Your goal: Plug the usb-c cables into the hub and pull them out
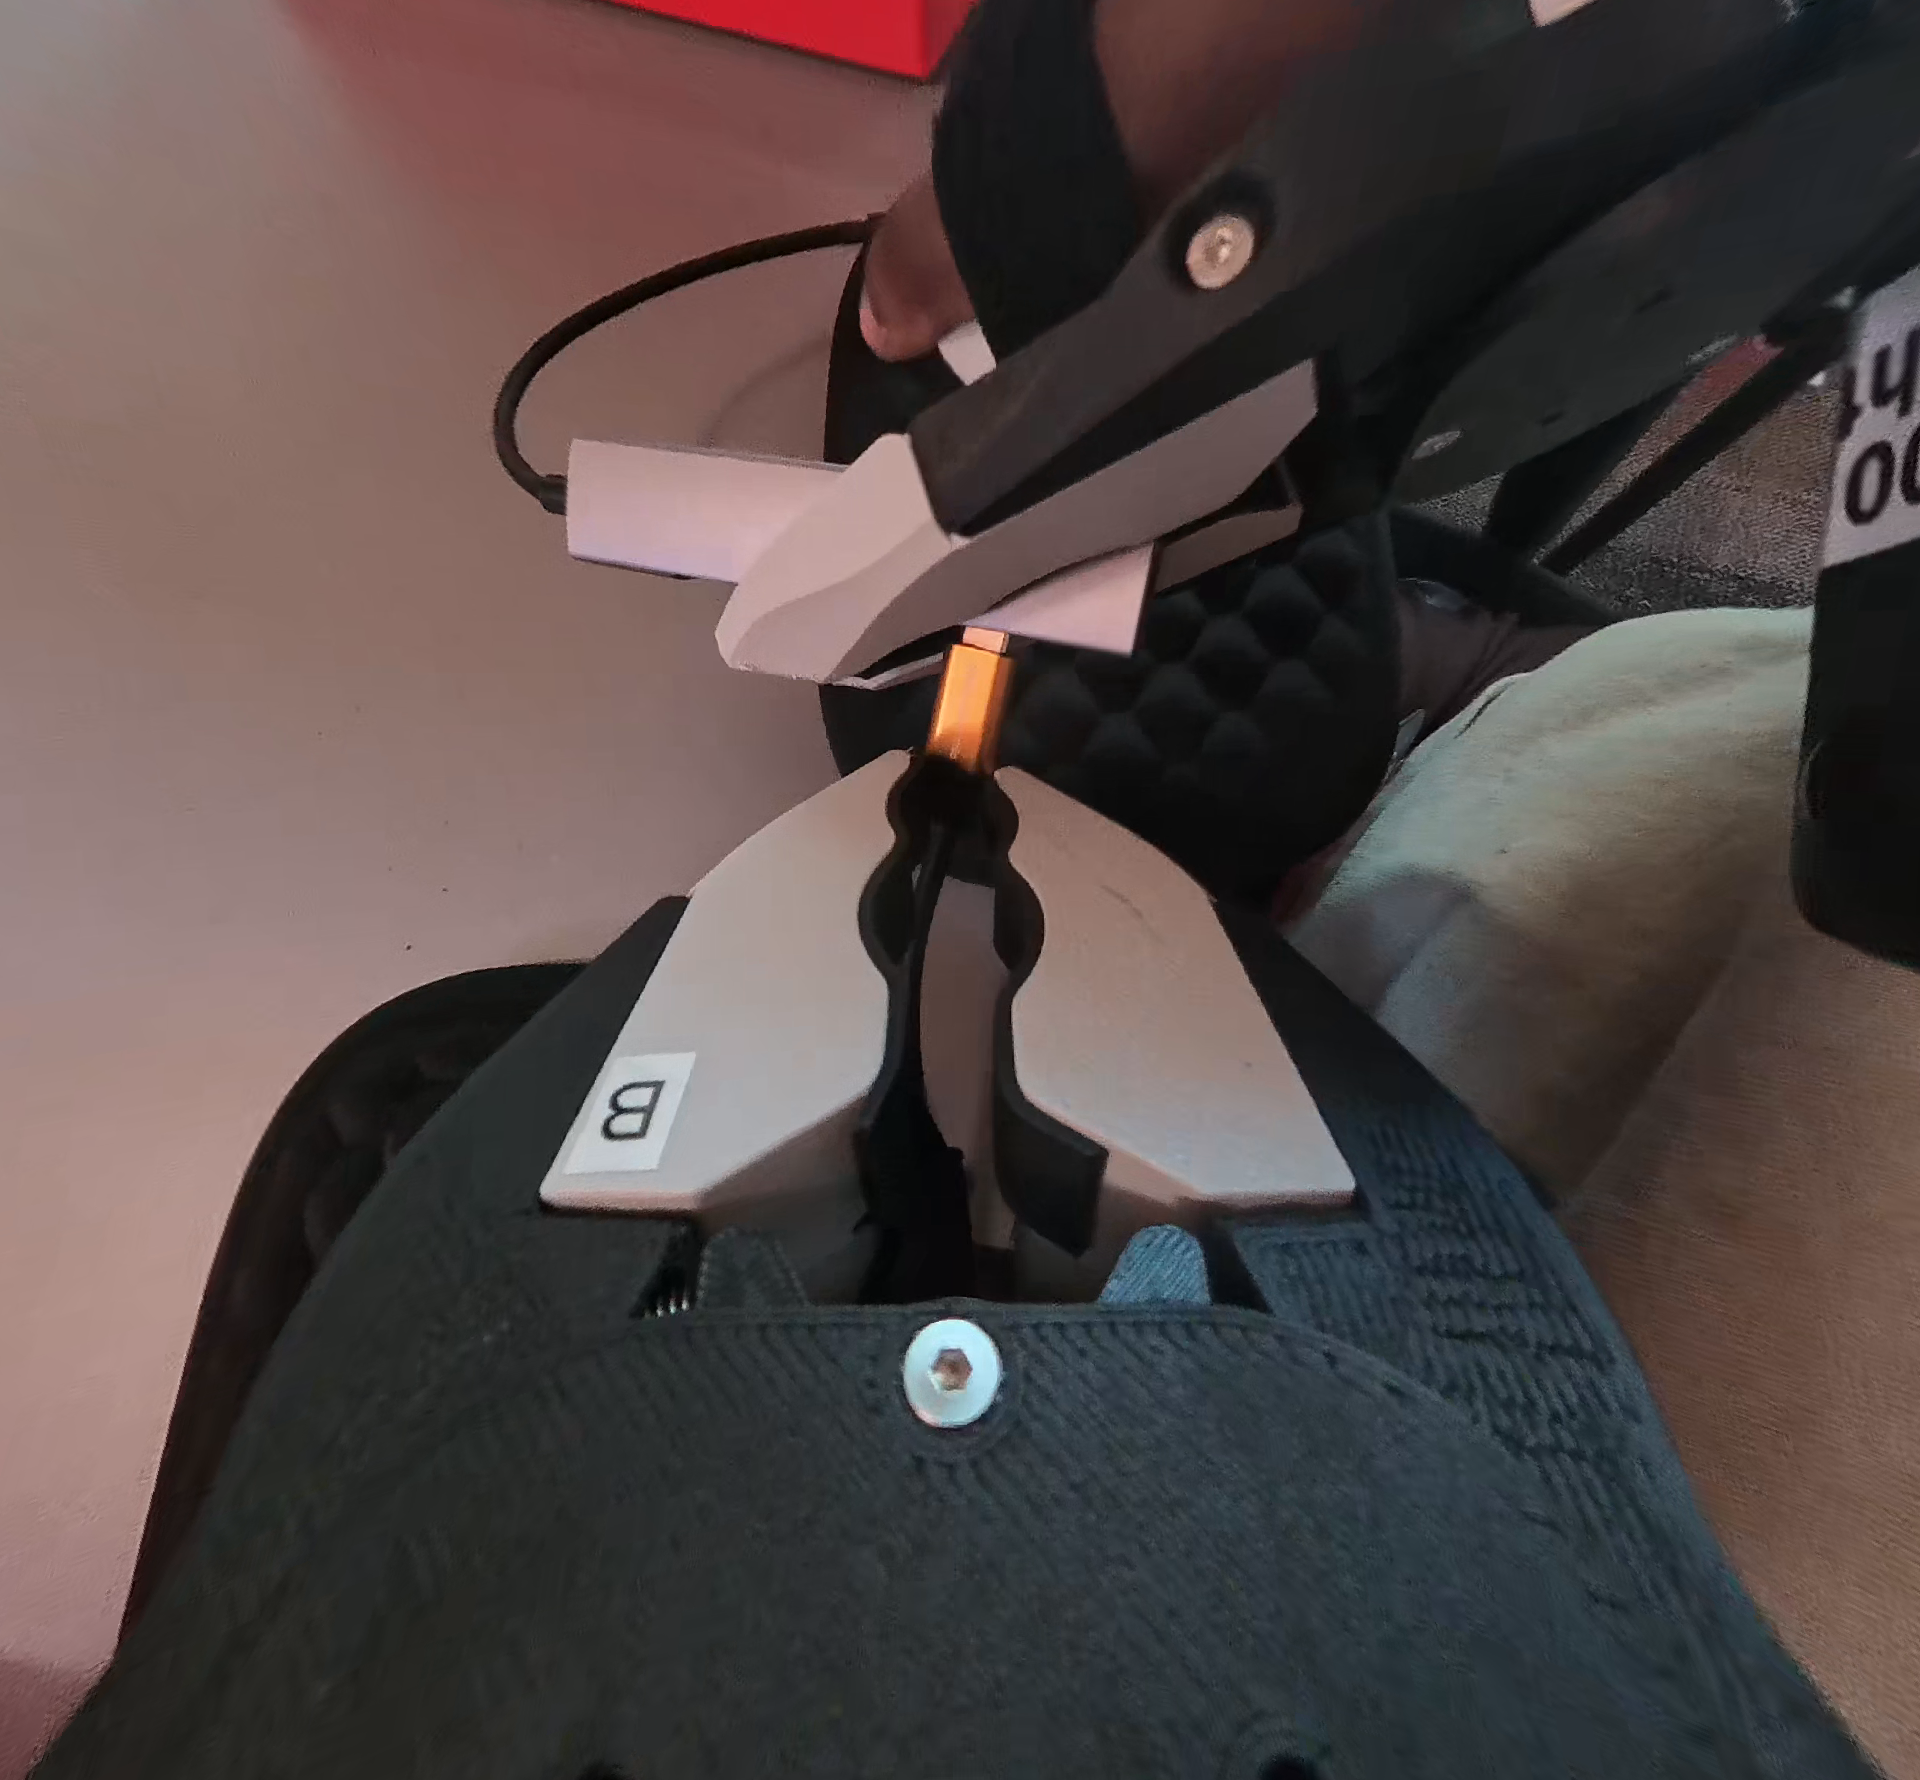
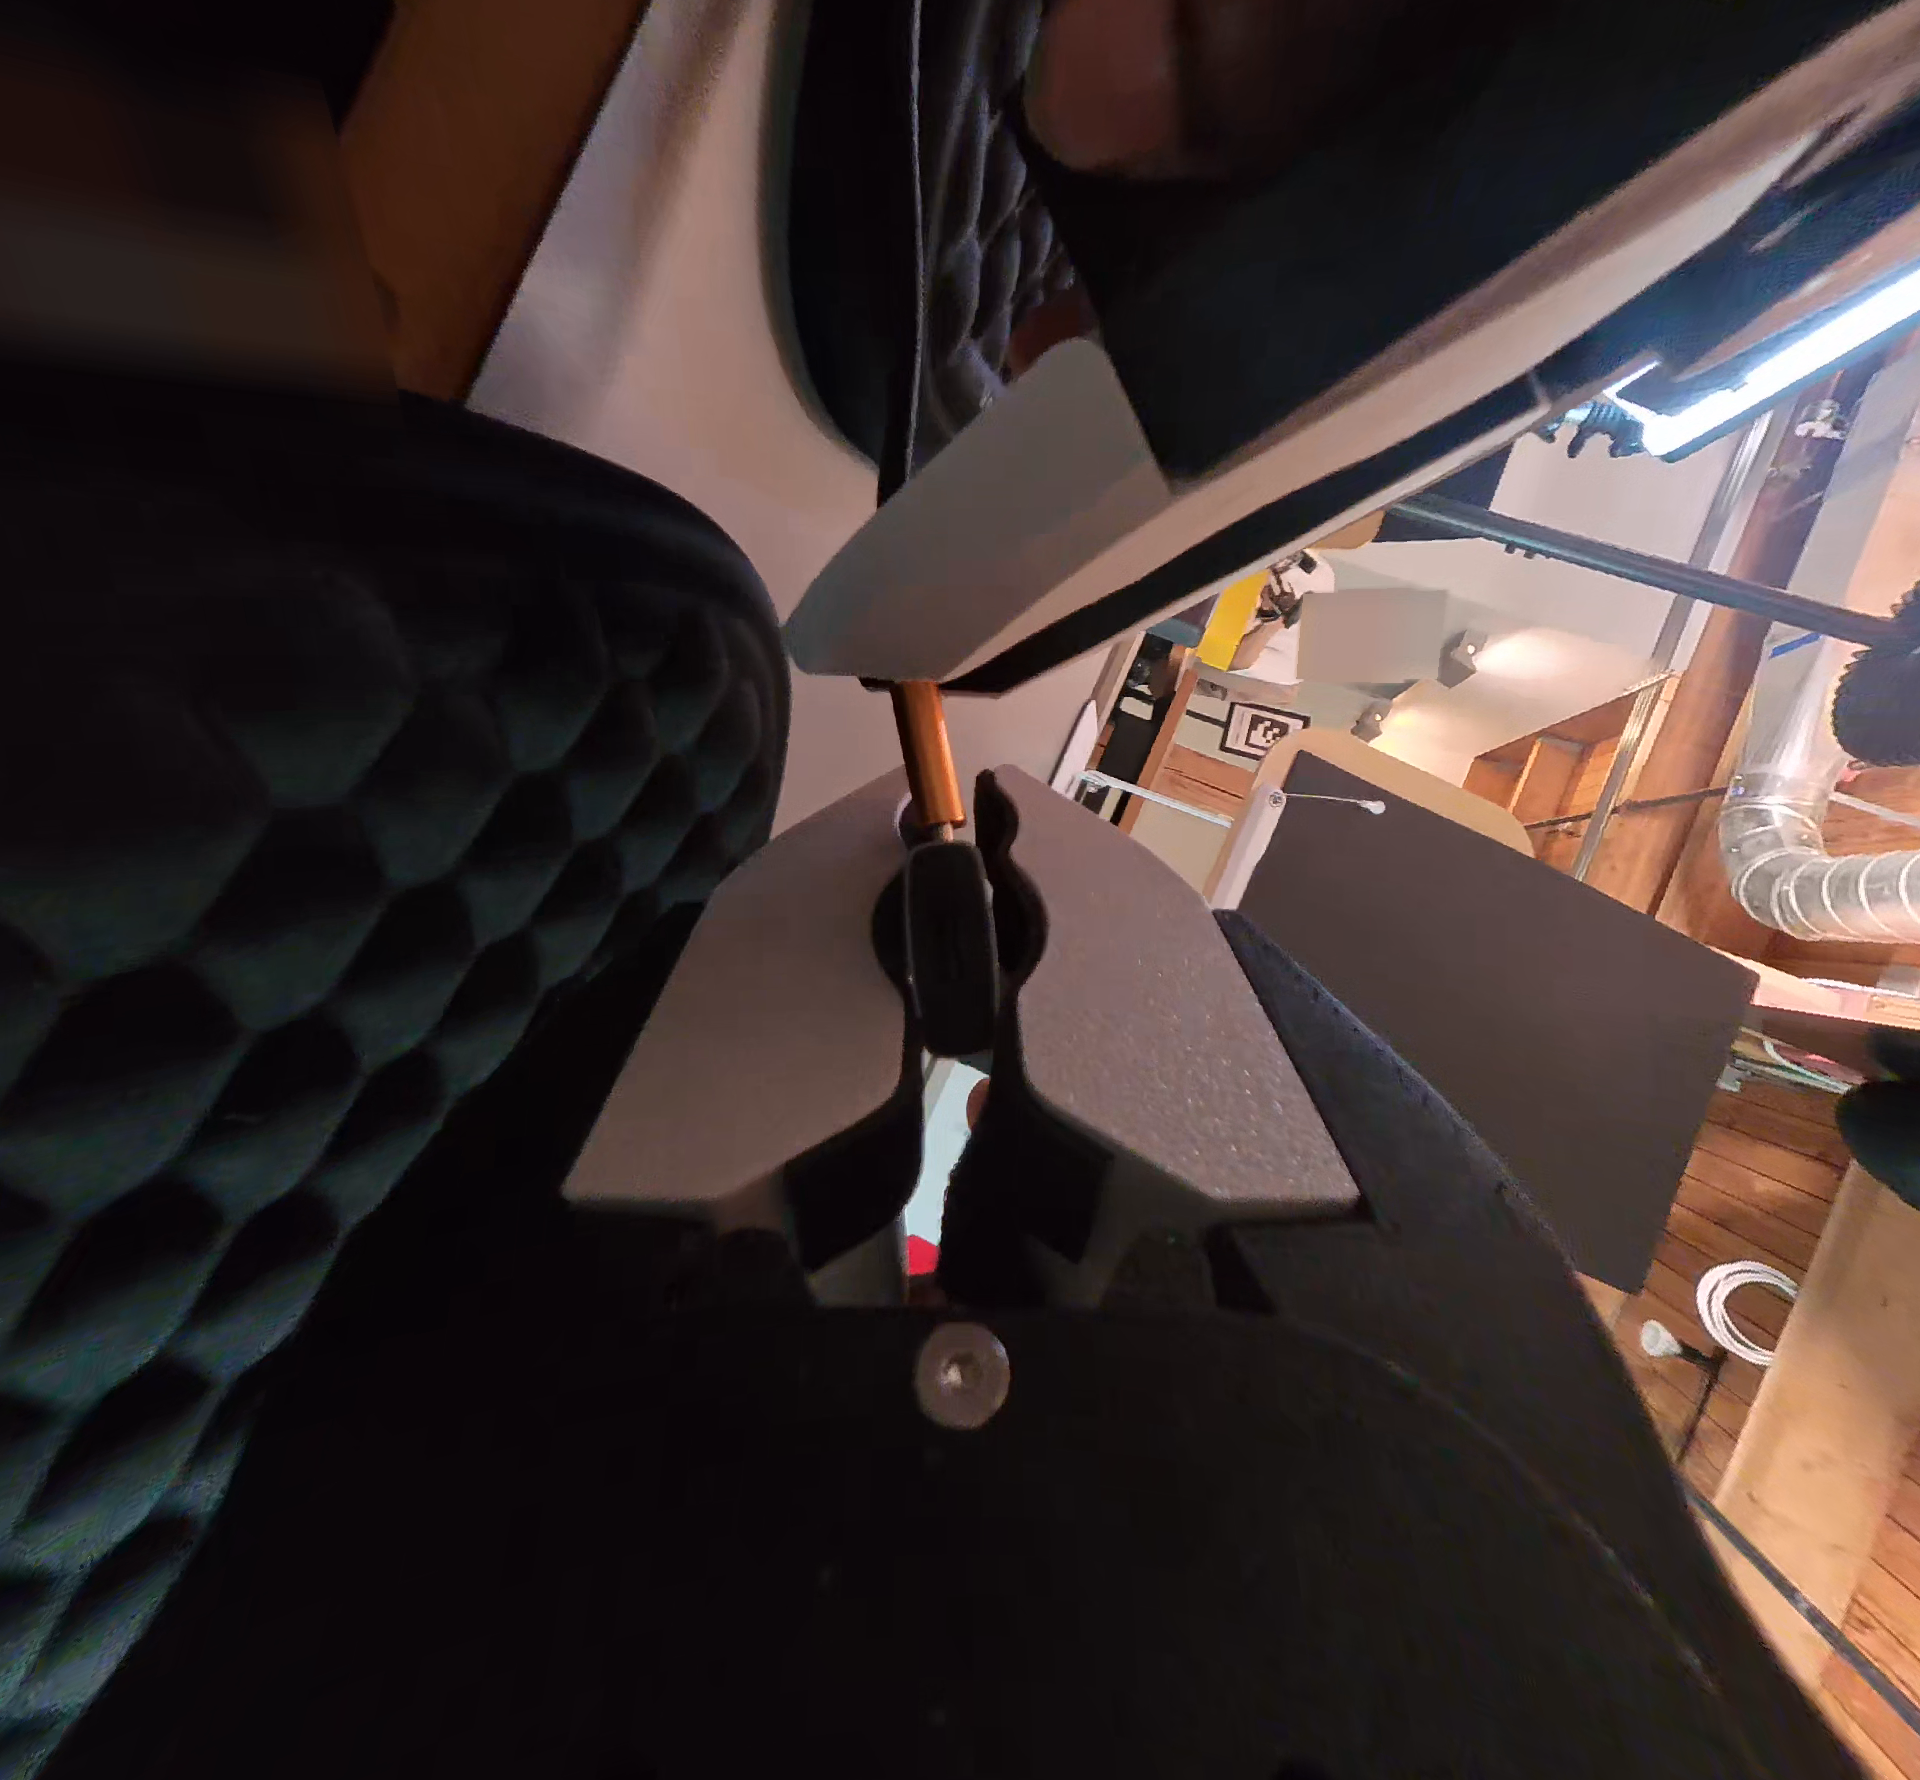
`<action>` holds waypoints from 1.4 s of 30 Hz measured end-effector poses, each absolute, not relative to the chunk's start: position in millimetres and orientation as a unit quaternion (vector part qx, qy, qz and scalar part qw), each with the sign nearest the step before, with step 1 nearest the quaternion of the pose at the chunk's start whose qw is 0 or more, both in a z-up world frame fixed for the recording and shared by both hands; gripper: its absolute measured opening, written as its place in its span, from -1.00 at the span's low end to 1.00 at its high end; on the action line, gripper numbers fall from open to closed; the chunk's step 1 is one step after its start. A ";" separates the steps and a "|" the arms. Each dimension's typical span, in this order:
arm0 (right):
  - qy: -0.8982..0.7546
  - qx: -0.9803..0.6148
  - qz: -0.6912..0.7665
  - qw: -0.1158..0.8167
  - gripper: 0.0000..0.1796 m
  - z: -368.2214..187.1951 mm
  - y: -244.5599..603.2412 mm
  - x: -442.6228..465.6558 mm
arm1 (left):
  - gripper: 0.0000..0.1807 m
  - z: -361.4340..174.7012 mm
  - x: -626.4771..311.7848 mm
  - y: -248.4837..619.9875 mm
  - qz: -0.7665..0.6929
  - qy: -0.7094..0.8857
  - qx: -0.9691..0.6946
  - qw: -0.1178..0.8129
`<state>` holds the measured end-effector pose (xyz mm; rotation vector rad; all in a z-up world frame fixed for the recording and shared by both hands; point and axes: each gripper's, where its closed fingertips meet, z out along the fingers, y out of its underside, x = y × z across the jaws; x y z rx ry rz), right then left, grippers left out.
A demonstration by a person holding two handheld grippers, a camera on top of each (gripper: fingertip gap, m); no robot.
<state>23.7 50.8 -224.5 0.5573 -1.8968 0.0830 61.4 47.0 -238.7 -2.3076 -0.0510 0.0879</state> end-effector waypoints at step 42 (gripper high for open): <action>-0.461 -0.017 0.059 0.885 -0.93 18.0 121.8 -19.0 | -0.58 -81.7 -43.7 -84.2 0.400 -0.213 -0.589 0.669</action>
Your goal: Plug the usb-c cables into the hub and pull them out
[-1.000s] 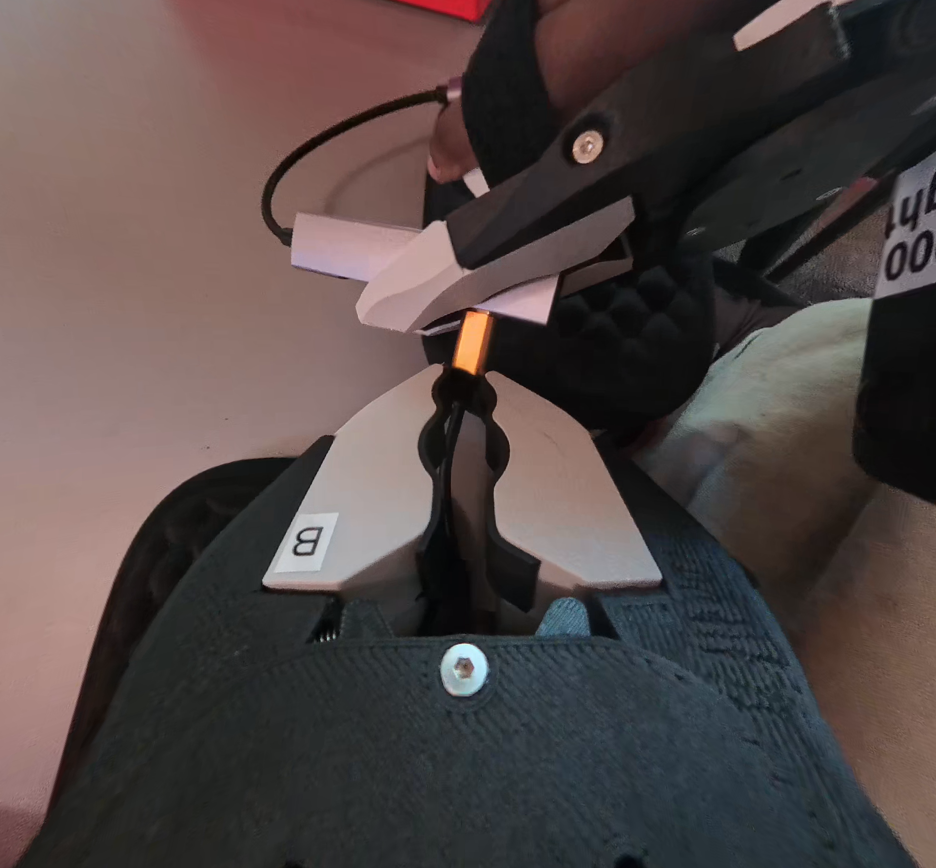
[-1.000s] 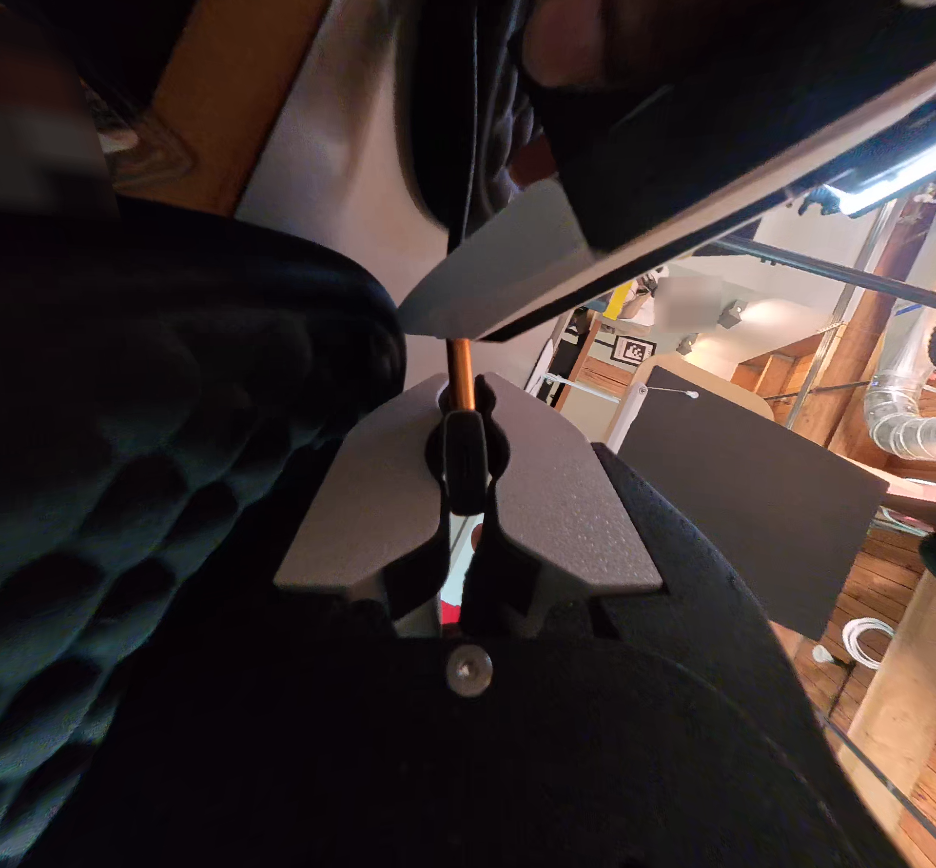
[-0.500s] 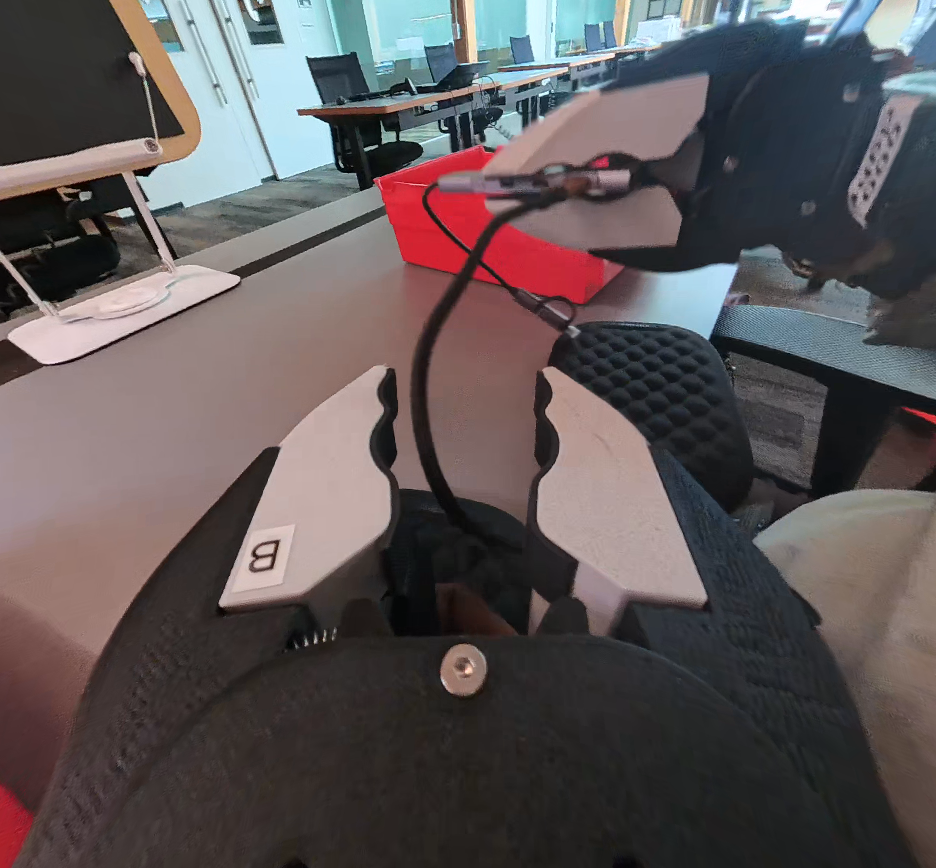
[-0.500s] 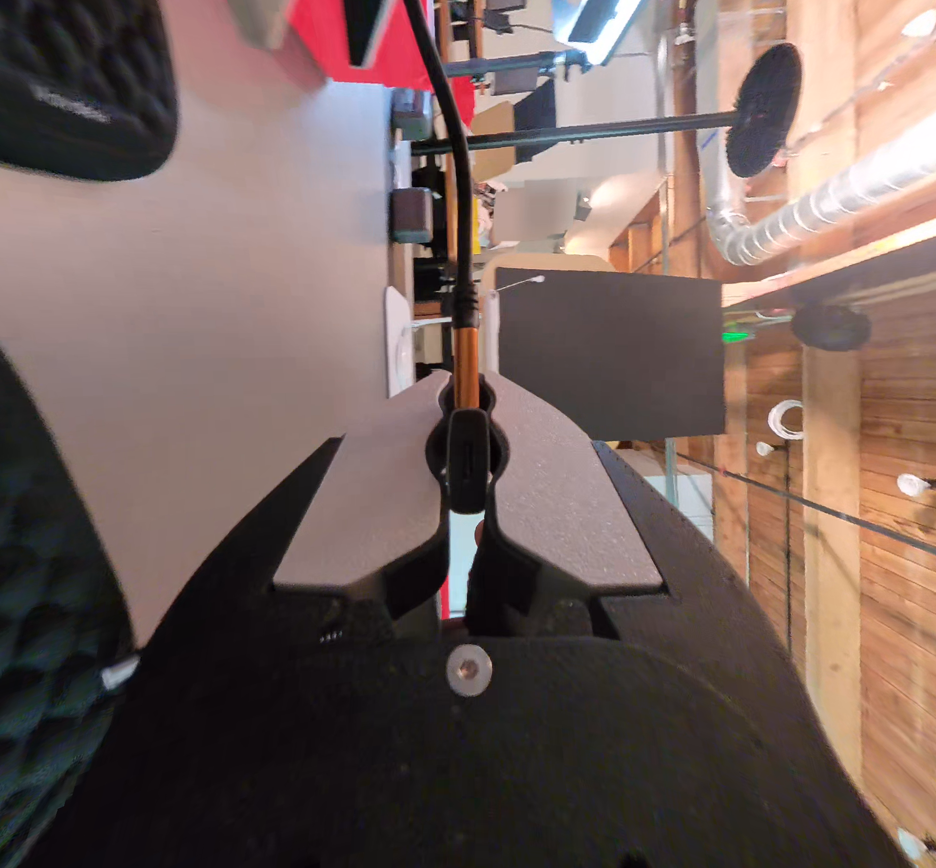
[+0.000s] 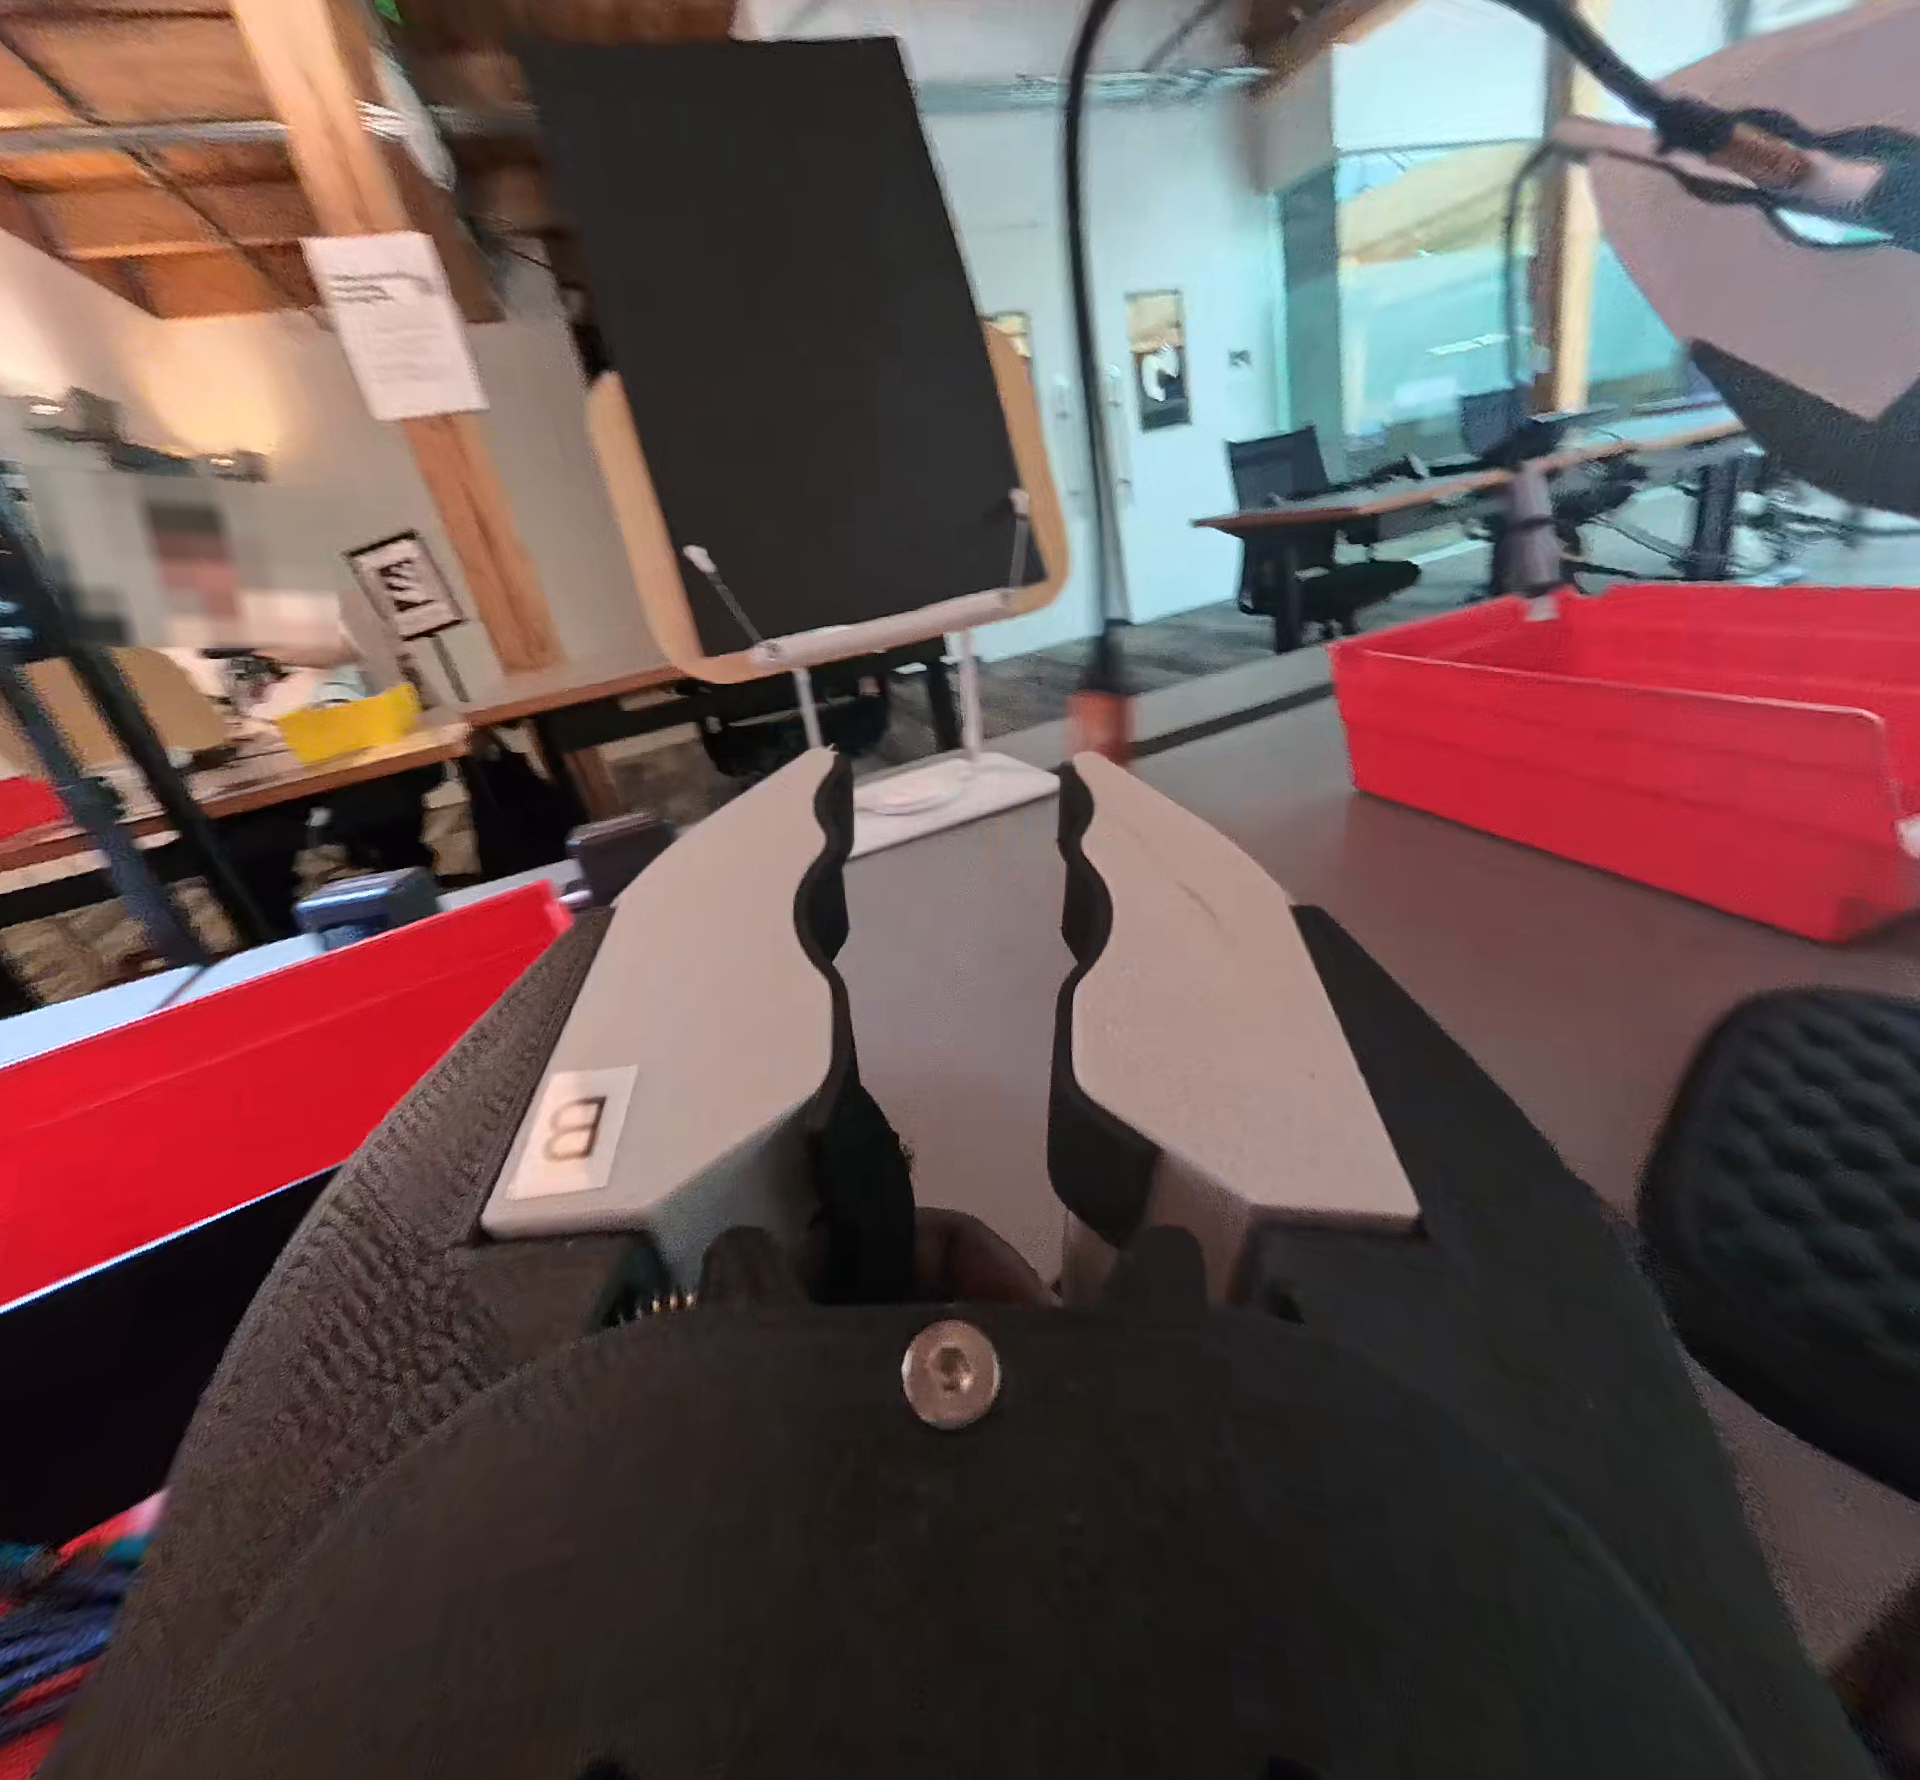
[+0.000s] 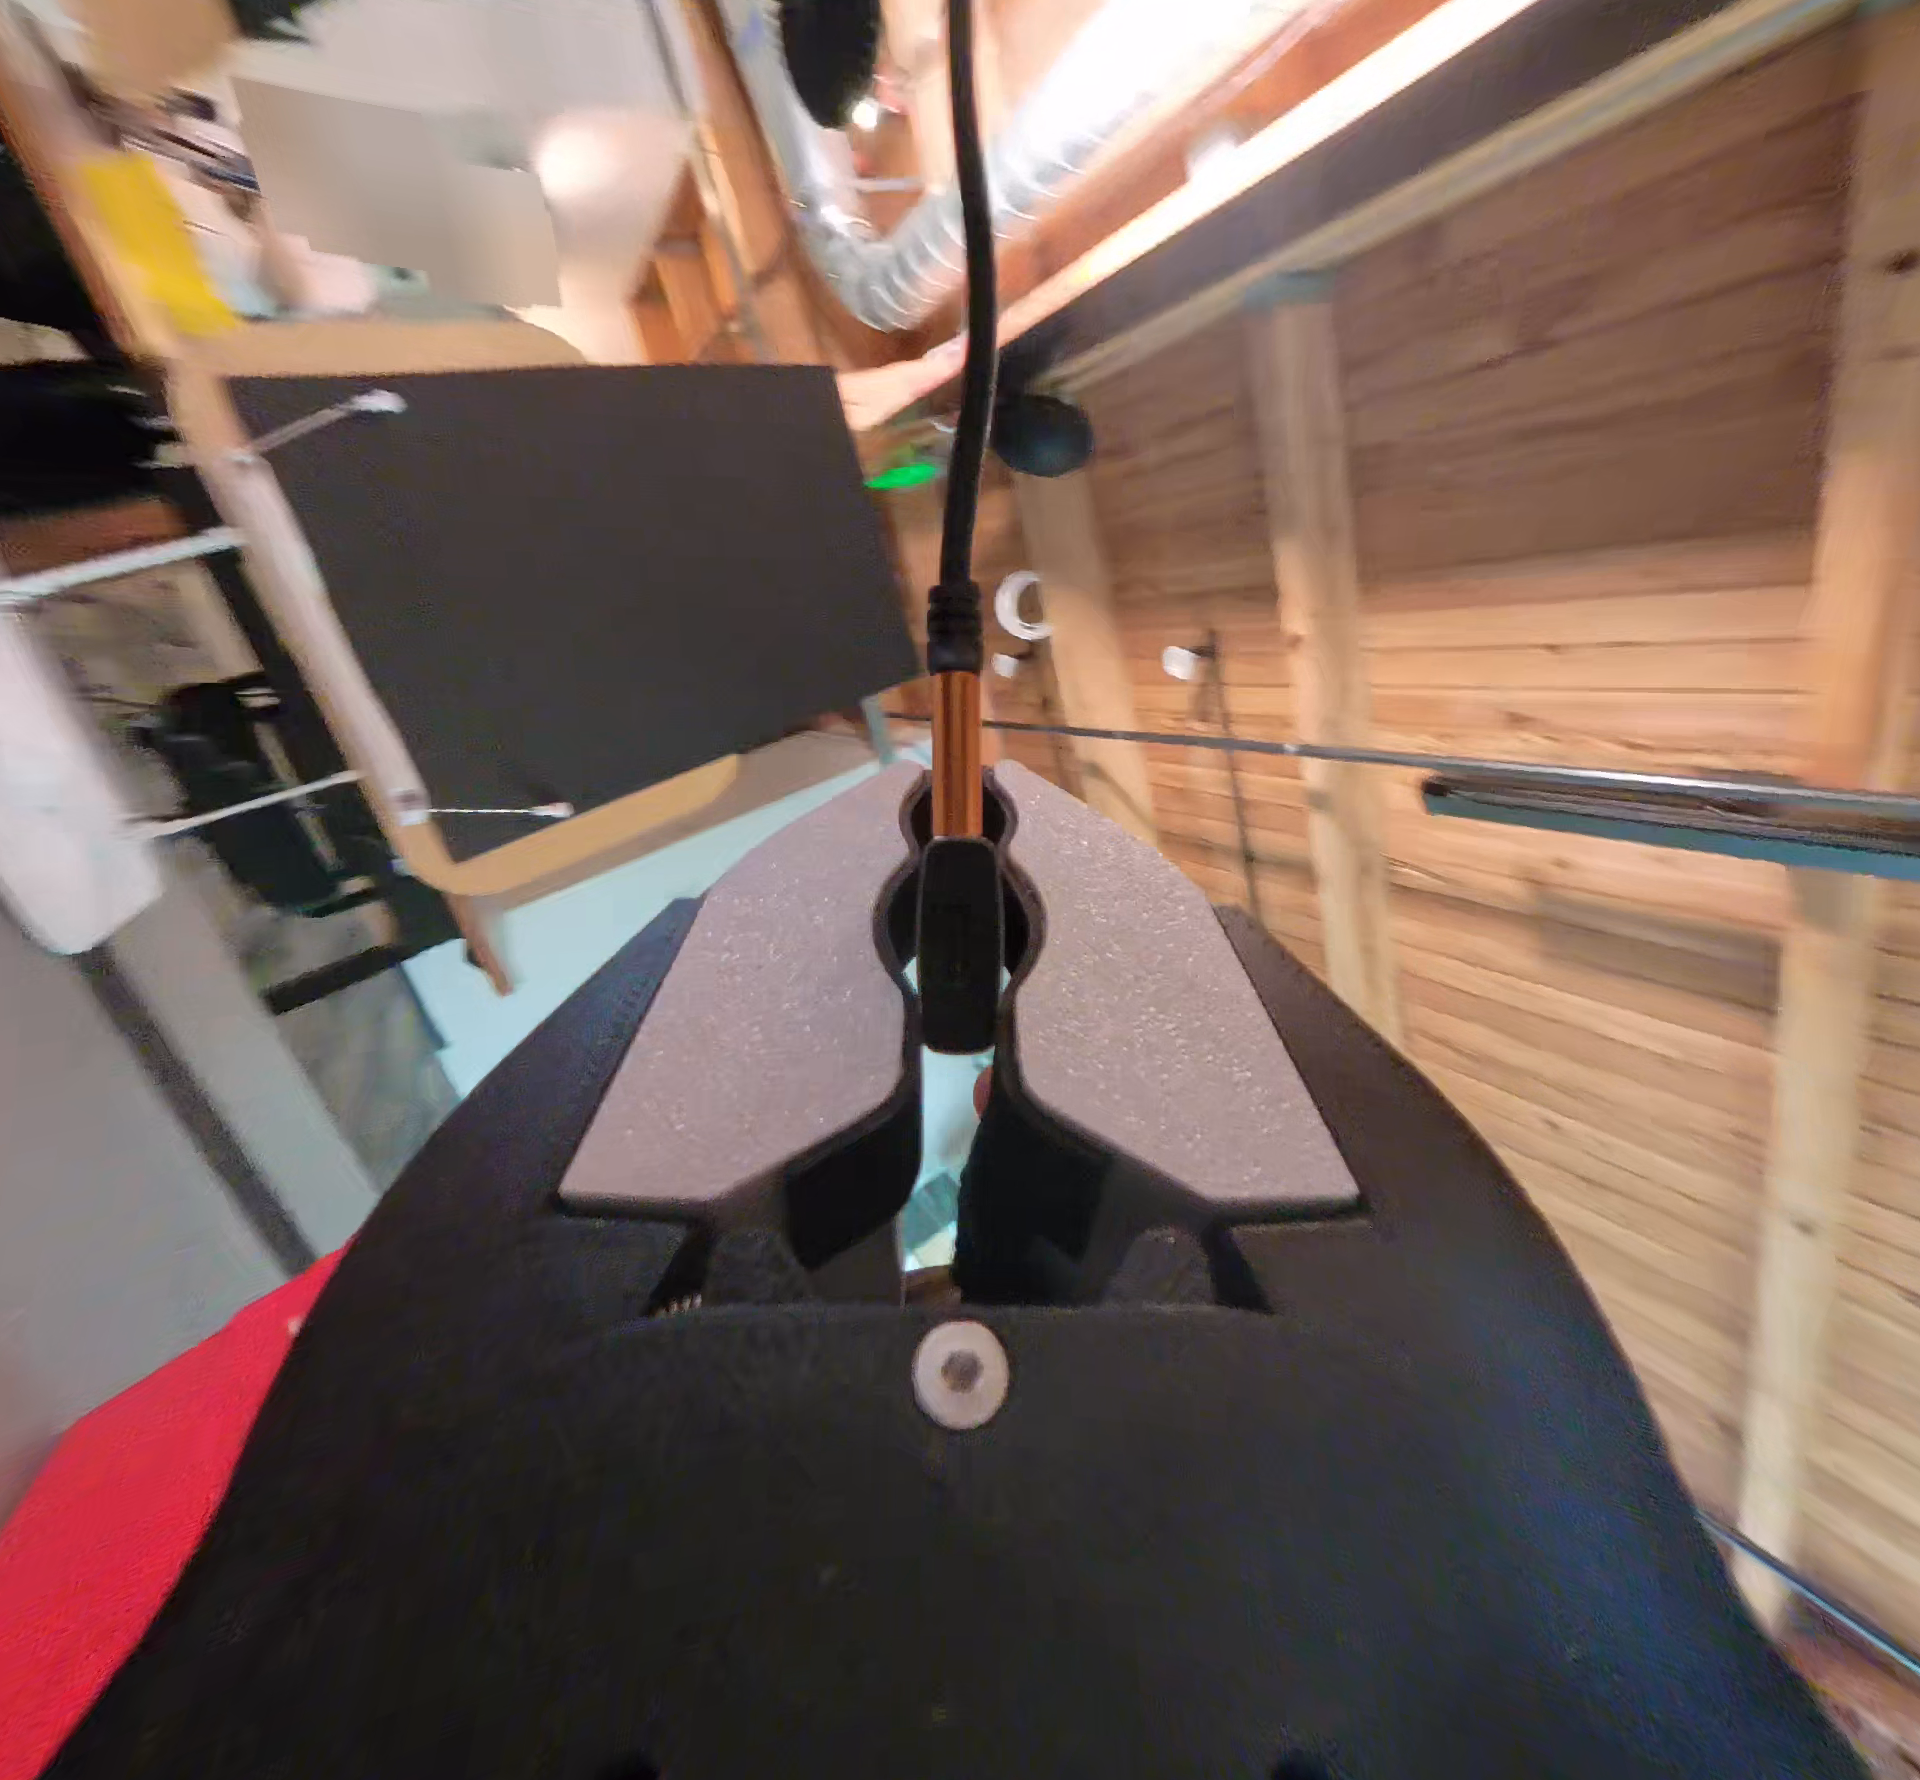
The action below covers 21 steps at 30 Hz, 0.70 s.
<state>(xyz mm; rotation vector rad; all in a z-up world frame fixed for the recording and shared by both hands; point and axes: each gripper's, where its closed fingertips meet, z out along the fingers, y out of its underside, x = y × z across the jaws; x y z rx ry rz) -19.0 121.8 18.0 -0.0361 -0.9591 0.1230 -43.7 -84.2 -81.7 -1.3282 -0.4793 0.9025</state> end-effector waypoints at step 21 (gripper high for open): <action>-0.846 -0.102 0.048 0.521 -0.82 -228.8 109.0 -9.3 | -0.63 -93.3 -60.7 -180.5 0.482 -0.239 -0.643 0.546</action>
